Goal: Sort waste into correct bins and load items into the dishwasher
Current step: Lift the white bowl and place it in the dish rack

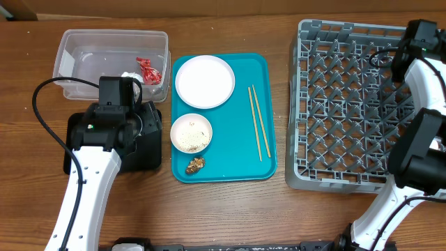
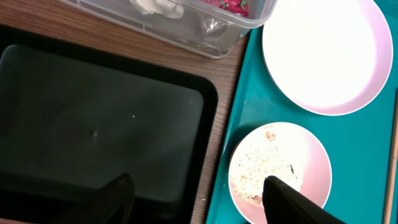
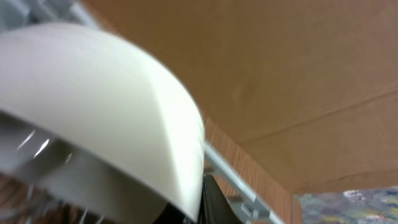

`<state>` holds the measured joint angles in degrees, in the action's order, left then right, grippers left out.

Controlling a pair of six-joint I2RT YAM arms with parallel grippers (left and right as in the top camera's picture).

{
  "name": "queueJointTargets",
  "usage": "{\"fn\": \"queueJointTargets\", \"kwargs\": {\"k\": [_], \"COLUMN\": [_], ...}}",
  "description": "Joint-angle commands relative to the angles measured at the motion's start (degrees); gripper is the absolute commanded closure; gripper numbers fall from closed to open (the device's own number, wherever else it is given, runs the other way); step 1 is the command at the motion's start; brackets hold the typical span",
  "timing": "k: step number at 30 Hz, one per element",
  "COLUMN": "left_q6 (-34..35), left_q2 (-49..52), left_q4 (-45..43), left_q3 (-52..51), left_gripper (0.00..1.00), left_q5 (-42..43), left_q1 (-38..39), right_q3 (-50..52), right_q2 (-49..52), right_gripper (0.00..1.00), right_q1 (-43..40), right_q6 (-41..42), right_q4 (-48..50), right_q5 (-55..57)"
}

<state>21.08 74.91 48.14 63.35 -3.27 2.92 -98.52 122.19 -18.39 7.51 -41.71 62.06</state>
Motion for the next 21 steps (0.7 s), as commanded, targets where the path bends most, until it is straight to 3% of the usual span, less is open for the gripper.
{"fn": "queueJointTargets", "kwargs": {"k": [1, 5, 9, 10, 21], "left_q6": [0.76, 0.76, 0.76, 0.76, 0.76], "left_q2": [0.09, 0.09, 0.09, 0.09, 0.09], "left_q4": [-0.17, -0.2, -0.2, -0.22, -0.2], "left_q3": [0.02, 0.02, 0.02, 0.02, 0.02], "left_gripper": [0.31, 0.31, 0.3, 0.3, 0.3], "left_q5": [-0.33, -0.33, -0.35, -0.35, -0.33], "left_q1": [0.11, 0.11, 0.11, 0.11, 0.11], "right_q3": [-0.13, -0.13, -0.13, -0.13, -0.24], "right_q2": [0.09, 0.09, 0.09, 0.09, -3.5], "right_gripper": [0.96, 0.95, 0.67, 0.65, 0.6], "right_q1": [0.7, 1.6, 2.19, 2.27, 2.45], "right_q6": [2.23, 3.45, 3.43, 3.43, 3.41], "right_q4": [-4.22, -8.85, -10.56, -10.82, -12.46], "right_q5": [-9.22, -15.52, -22.82, -24.33, -28.89]}}
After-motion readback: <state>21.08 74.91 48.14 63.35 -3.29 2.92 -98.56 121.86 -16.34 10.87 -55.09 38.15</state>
